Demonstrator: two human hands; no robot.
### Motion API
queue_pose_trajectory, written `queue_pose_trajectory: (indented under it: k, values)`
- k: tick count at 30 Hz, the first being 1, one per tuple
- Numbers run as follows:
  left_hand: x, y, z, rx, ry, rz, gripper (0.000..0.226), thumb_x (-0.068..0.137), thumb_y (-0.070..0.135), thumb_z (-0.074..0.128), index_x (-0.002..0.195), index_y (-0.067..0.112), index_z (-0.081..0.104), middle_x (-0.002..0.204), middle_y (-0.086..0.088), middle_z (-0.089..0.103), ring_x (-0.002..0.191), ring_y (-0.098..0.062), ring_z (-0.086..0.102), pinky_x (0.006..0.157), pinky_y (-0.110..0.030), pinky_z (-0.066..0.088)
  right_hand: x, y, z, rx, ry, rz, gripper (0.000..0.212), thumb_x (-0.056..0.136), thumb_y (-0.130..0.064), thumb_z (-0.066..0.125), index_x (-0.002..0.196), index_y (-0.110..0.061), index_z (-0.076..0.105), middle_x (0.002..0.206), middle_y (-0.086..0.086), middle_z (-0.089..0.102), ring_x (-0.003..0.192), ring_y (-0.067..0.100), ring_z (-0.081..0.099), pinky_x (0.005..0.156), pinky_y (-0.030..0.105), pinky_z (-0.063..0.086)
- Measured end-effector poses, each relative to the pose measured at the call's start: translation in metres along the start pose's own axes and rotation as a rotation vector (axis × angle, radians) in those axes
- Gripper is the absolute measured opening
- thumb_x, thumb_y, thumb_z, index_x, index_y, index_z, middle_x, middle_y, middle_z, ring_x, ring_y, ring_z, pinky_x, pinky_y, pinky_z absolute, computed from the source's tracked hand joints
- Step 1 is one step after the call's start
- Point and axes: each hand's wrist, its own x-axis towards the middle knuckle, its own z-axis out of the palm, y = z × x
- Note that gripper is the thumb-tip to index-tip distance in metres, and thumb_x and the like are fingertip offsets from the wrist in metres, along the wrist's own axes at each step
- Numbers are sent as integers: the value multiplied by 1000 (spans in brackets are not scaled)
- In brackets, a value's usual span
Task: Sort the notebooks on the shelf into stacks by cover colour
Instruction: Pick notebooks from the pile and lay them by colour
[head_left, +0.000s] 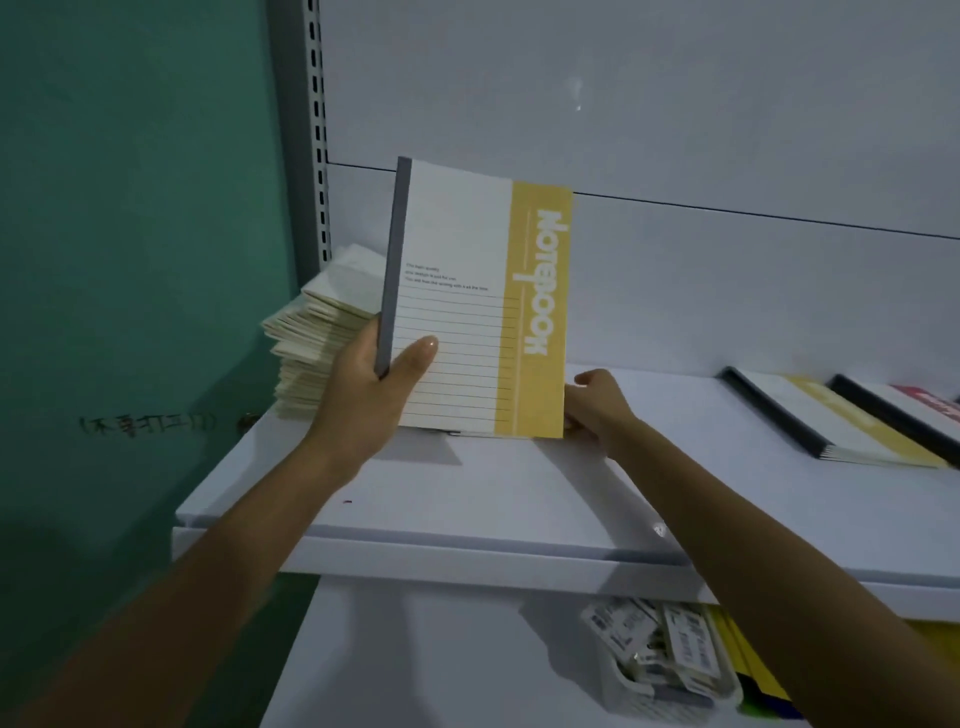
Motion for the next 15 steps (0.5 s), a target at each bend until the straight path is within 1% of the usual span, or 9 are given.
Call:
queue_pose_trajectory:
  k: [1,2,3,6,8,9,11,13,15]
  values:
    - [1,3,-5,5,5,8,22,91,24,57,111,35,56,100,27,67,99,7,62,76,-9,50,-1,0,5,-15,-2,-13,36,80,-42,67,88,-7,61,76,8,67,65,19,60,58,28,46]
    - [1,5,-10,4,8,9,24,91,24,57,113,33,56,103,25,66,101,5,62,79,-10,50,-1,1,7,-16,12,-23,33,79,-40,69,71,-10,61,65,4,65,60,19,59,59,29,48]
    - [1,6,-13,1,9,0,25,91,24,57,115,33,56,106,23,66,103,4,62,81,-12,51,-1,1,8,-9,27,-20,33,78,-40,71,64,-11,61,62,2,64,58,18,61,59,30,49]
    - [-1,5,-17,-5,10,-39,24,92,24,56,113,35,56,107,22,67,104,1,63,84,-16,52,-1,2,3,31,53,5,31,79,-40,73,70,-11,66,69,1,67,61,16,65,55,26,52]
    - [-4,0,-16,-23,24,-70,23,93,23,56,113,34,57,106,21,68,103,-1,63,85,-18,53,-3,4,1,35,75,-2,29,83,-37,70,76,-9,66,70,0,67,58,13,64,49,22,47]
    - [-6,-4,-15,-33,31,-91,22,93,23,57,112,34,58,105,21,69,103,-1,64,85,-20,53,-4,5,2,31,92,-12,28,84,-37,69,77,-9,66,71,1,67,58,13,63,50,23,47]
    - [-10,-9,-14,-48,40,-132,21,93,23,57,111,34,59,104,21,69,101,-1,64,85,-21,51,-4,7,3,0,134,-30,26,84,-37,68,78,-12,63,75,1,67,65,16,65,61,30,54]
    - [-12,-13,-13,-63,38,-156,22,93,23,57,112,33,59,104,19,70,101,-1,65,85,-22,50,-5,5,3,-44,176,-46,25,83,-39,68,81,-15,61,76,-2,65,70,17,65,70,34,56]
    - [-12,-13,-13,-79,40,-168,22,94,22,56,113,32,59,106,17,70,101,-2,65,84,-21,50,-7,4,3,-61,190,-50,24,83,-38,69,82,-16,60,77,-3,63,69,16,64,69,33,55]
